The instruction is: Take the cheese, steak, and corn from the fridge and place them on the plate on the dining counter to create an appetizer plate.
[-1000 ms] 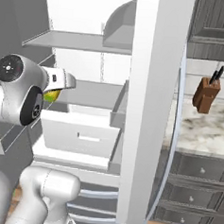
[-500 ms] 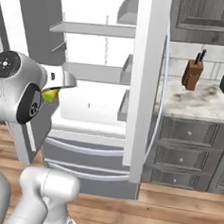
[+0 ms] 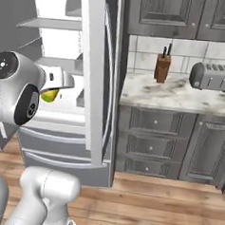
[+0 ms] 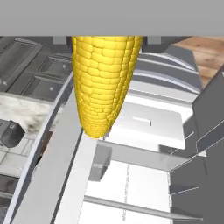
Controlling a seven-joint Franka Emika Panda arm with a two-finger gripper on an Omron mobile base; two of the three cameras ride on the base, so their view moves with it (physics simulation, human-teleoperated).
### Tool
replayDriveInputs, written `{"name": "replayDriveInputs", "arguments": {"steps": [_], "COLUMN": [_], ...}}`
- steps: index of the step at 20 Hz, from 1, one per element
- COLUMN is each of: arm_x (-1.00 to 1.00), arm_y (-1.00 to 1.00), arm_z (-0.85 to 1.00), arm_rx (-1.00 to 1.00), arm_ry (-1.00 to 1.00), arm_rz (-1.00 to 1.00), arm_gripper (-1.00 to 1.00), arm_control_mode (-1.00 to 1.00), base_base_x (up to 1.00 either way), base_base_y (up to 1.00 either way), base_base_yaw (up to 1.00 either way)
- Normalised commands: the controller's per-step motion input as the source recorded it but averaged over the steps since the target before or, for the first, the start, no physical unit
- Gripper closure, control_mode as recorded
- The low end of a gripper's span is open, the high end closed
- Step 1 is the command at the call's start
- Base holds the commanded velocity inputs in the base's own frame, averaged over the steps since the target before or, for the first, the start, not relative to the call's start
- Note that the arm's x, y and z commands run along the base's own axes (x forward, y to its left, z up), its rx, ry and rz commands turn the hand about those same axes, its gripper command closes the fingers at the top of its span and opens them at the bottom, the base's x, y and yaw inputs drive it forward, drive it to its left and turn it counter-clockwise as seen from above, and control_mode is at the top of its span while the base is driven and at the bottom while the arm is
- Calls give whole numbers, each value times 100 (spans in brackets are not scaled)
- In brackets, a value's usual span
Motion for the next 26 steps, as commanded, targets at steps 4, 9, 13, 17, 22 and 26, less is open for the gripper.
{"name": "replayDriveInputs", "arguments": {"steps": [4, 9, 13, 17, 22, 26], "arm_x": [0, 0, 0, 0, 0, 0], "arm_y": [0, 0, 0, 0, 0, 0], "arm_z": [0, 0, 0, 0, 0, 0], "arm_rx": [0, 0, 0, 0, 0, 0], "arm_ry": [0, 0, 0, 0, 0, 0], "arm_rz": [0, 0, 0, 0, 0, 0], "arm_gripper": [100, 100, 100, 100, 100, 100], "arm_control_mode": [100, 100, 100, 100, 100, 100], "base_base_x": [0, -18, -92, -100, -100, -100], "base_base_y": [-100, -100, -94, -85, -68, -32], "base_base_yaw": [0, 0, 0, 0, -7, -31]}}
